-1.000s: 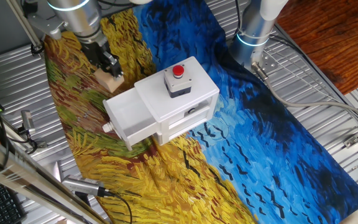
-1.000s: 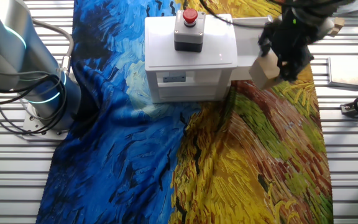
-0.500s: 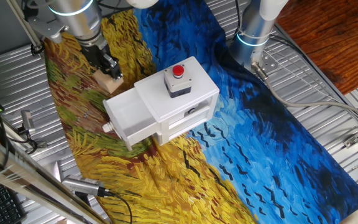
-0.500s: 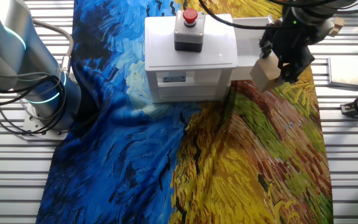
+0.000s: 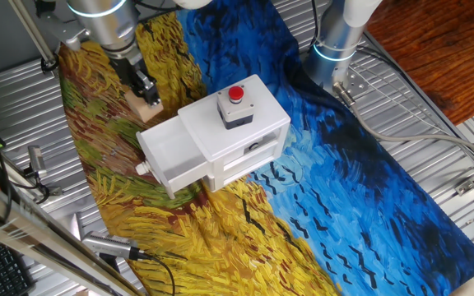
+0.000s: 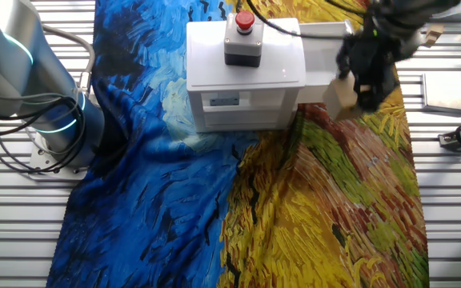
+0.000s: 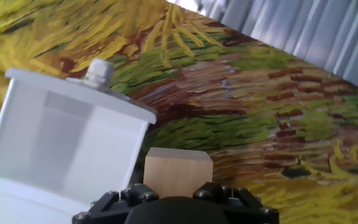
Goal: Take something out of a drawer
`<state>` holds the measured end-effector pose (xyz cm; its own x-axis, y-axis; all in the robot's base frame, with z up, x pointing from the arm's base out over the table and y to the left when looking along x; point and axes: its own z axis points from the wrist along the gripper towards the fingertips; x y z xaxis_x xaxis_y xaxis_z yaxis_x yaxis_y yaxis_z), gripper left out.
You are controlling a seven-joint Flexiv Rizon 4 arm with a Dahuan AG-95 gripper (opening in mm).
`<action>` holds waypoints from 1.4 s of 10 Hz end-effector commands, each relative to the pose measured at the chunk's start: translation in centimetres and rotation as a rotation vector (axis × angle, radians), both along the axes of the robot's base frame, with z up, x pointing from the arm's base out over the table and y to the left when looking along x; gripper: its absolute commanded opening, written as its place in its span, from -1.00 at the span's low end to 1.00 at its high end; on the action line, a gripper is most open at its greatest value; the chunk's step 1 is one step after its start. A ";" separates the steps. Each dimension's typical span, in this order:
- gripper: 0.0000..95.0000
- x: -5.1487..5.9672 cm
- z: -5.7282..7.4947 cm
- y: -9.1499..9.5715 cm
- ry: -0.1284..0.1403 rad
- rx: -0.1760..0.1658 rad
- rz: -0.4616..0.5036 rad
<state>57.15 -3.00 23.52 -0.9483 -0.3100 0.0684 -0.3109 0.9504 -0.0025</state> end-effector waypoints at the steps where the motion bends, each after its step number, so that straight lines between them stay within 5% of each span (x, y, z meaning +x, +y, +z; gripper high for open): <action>1: -1.00 -0.1 -0.9 -2.0 -0.008 0.010 0.037; 6: -1.00 0.2 -4.2 -5.8 -0.032 0.016 0.079; 10: -1.00 0.3 -5.0 -5.8 -0.028 0.012 0.091; 14: -1.00 0.3 -5.0 -5.8 -0.039 -0.007 -0.019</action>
